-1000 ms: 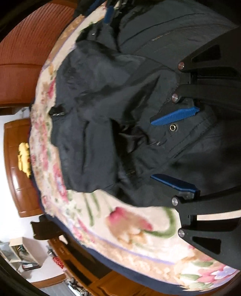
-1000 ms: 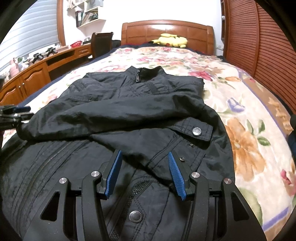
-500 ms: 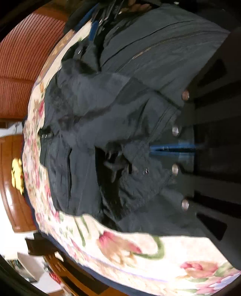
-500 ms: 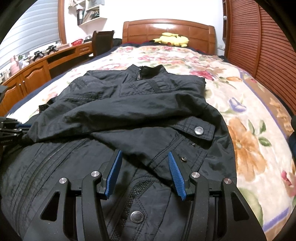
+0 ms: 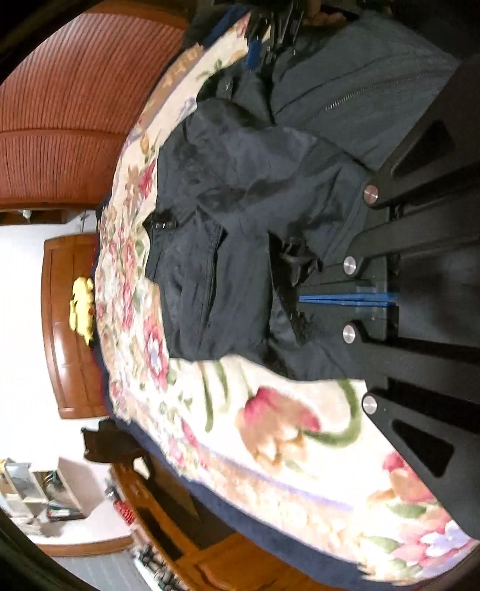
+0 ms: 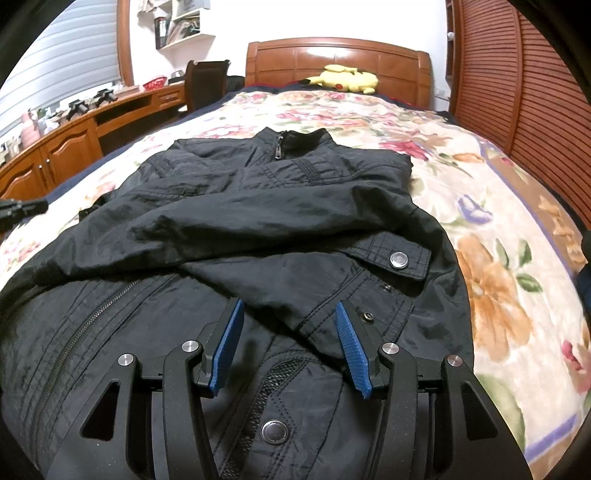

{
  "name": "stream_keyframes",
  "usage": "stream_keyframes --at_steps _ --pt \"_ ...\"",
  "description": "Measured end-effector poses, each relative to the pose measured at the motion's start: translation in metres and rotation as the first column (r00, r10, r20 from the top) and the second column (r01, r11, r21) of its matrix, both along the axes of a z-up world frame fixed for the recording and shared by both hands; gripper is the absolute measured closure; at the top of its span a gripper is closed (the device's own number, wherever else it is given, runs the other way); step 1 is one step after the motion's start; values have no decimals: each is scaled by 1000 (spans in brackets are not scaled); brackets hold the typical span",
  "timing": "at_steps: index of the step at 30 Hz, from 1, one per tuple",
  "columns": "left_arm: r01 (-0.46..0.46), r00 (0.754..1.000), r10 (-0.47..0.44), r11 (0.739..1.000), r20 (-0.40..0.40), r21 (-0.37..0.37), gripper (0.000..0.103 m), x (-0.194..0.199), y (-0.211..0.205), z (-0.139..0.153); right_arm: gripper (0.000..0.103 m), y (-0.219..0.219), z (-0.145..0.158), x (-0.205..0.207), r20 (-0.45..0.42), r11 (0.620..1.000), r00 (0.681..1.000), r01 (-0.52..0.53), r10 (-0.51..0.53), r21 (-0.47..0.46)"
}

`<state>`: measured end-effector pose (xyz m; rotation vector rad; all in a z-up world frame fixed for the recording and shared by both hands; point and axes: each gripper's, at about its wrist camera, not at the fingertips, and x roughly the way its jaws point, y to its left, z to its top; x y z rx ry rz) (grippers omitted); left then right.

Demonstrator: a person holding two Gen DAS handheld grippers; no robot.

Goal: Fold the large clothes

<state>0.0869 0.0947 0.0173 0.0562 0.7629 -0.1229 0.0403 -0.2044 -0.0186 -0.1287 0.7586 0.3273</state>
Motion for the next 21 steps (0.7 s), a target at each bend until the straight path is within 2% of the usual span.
stream_keyframes --at_steps 2,4,7,10,12,15,18,21 --pt "13 1000 -13 1000 -22 -3 92 1 -2 -6 50 0 0 0 0 1000 1000 0 0 -2" --pt "47 997 -47 999 -59 -2 68 2 -10 -18 50 1 -1 0 1 1000 1000 -1 1 -6" --pt "89 986 -84 996 -145 25 61 8 -25 -40 50 1 -1 0 2 1000 1000 -1 1 -7" --pt "106 977 -92 992 -192 66 57 13 -38 -59 50 1 -1 0 0 1000 1000 -1 1 -5" --pt "104 974 -88 993 -211 64 54 19 -39 -64 50 2 -1 0 0 1000 1000 -2 2 -7" --pt "91 973 -78 995 -219 50 53 27 -40 -66 50 2 -1 0 1 1000 1000 -2 2 -7" --pt "118 971 -98 990 -219 78 55 29 -48 -68 50 3 -4 0 -2 1000 1000 -5 5 -10" --pt "165 964 -150 985 -220 55 76 28 -54 -68 50 3 -6 1 -6 1000 1000 -8 7 -12"
